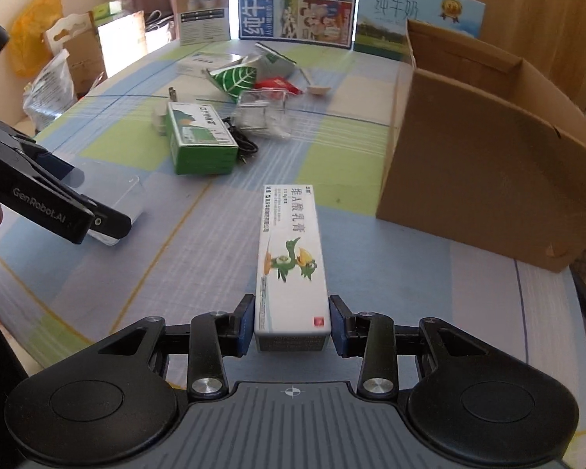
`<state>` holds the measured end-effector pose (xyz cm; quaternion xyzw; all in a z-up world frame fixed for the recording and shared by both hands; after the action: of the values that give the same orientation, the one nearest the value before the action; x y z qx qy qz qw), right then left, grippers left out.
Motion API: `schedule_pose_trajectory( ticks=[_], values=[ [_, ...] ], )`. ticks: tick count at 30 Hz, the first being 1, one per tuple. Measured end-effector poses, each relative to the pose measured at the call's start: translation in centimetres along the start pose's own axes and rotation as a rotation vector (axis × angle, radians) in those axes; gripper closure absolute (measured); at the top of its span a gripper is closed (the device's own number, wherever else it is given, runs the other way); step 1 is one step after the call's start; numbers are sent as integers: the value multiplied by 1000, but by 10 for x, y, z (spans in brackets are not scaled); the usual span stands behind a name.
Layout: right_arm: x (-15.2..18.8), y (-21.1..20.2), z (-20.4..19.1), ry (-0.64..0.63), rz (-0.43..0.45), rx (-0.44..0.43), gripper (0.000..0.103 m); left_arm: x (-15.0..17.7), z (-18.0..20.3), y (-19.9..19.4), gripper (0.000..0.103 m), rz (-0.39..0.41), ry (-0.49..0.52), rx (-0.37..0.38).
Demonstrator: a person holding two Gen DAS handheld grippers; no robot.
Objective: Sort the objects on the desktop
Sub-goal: 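Carry the white box with the right tool while the left tool carries the clear box to the cardboard box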
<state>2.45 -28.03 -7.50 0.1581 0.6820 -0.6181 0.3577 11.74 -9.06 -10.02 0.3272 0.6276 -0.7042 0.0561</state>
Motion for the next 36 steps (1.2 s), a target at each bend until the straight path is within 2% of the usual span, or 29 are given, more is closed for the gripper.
schedule_pose_trajectory(
  ticks=[1, 3, 5, 12, 15, 17, 19, 20, 21, 28, 36],
  values=[
    [1, 1, 1, 3, -1, -3, 65, -1, 0, 1, 14, 1, -6, 0],
    [2, 3, 3, 21, 2, -9, 50, -1, 0, 3, 13, -2, -21, 0],
    [1, 3, 6, 33, 11, -13, 44, 0, -2, 5, 13, -2, -47, -6],
    [-3, 11, 8, 49, 13, -25, 41, 5, -6, 9, 12, 12, -111, -56],
    [-6, 15, 7, 46, 11, -36, 41, 4, -6, 10, 20, 11, -128, -46],
    [-9, 18, 6, 44, 11, -43, 41, 4, -6, 10, 20, 12, -131, -41],
    [-12, 21, 5, 42, 7, -44, 42, 4, -6, 8, 20, 19, -129, -39],
    [-13, 22, 4, 40, 5, -44, 48, 4, -6, 6, 20, 24, -129, -38],
    [-14, 23, 3, 37, 1, -42, 67, 3, -6, 4, 20, 28, -128, -34],
    [-22, 12, 0, 39, 37, -36, 68, 0, -5, -13, 20, 62, -127, -29],
    [-48, -26, 5, 45, 118, -13, 68, -14, 10, -33, 20, 100, -97, -10]
  ],
)
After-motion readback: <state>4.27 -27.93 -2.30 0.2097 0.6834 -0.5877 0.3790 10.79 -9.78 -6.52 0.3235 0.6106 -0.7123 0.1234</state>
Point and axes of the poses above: each gripper's, at about its wrist camera, not at the fingertips, and y roughly the way its jaws point, z to its right, x to its underside, the point moved 3 cm from there along y, roughly the way its jaws point, and after that the axes turned 4 degrees about z, right-handed, at the moved point
